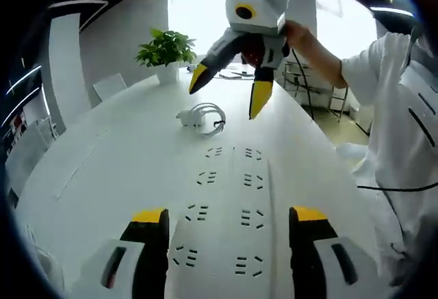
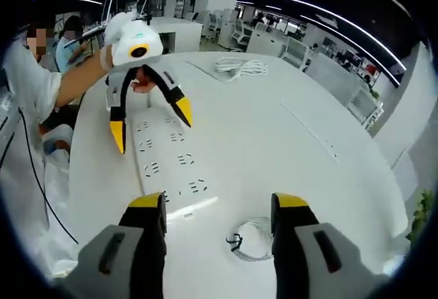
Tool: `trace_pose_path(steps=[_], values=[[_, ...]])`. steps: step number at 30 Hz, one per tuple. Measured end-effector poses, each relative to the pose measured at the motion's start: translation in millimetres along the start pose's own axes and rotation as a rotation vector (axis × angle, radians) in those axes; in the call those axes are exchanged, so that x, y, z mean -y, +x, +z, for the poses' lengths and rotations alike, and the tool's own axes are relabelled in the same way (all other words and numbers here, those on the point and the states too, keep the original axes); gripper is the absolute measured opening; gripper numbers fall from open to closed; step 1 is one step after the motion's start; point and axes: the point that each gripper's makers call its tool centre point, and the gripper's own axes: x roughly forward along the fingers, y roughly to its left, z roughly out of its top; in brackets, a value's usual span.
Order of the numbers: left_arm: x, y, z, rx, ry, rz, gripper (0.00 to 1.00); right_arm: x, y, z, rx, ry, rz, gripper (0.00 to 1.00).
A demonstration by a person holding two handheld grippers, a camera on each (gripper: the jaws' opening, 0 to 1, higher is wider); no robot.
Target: Straighten the power strip on the desk, plug the charger into it
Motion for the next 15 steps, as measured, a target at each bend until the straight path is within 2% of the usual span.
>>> trace_pose_path(steps=[4, 7, 15], values=[[-5.3, 0, 8.4, 0.08, -0.03, 0.047, 0.72, 16, -10, -17.5, -0.014, 0.034, -0.068, 0.58], [-7.8, -1, 10.2, 0.109, -0.048, 0.062, 0.72, 32, -15, -27.6, -0.011, 0.077, -0.138, 0.53], [-17.2, 7, 12.9, 0.133, -0.054, 0.094, 0.69, 76, -32, -41.9, 0.102, 0.209, -0.314, 0.48]])
